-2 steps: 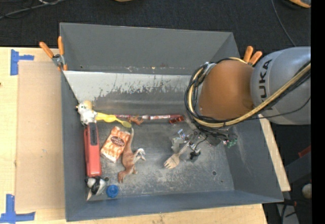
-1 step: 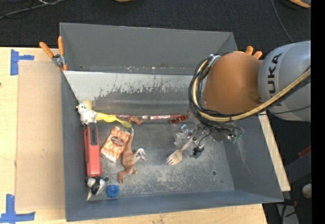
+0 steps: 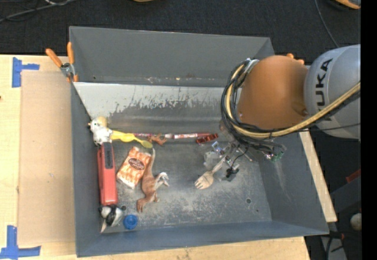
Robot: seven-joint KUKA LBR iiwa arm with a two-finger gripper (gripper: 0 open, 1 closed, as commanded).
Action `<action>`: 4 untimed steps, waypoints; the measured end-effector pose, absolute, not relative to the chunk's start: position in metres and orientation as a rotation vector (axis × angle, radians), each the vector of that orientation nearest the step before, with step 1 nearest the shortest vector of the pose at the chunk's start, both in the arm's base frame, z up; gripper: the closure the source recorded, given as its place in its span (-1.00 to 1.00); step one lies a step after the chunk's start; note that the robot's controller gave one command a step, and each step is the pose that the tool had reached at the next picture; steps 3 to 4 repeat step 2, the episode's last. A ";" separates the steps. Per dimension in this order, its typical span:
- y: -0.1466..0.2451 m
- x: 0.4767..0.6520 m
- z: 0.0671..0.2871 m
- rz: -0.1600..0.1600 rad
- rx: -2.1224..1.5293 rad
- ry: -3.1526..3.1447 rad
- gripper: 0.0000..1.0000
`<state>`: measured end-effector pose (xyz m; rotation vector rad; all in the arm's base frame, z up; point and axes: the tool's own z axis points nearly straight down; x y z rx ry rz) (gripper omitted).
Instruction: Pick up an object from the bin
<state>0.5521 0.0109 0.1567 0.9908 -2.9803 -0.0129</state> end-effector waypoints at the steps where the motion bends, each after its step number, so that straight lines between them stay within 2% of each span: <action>1: 0.012 0.551 0.177 -0.015 0.989 -2.978 1.00; 2: 0.012 0.551 0.215 -0.019 0.986 -2.975 1.00; 4: 0.012 0.551 0.215 -0.019 0.986 -2.975 1.00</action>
Offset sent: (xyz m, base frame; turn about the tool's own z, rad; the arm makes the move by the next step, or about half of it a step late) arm -0.0008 0.0005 0.0938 0.0006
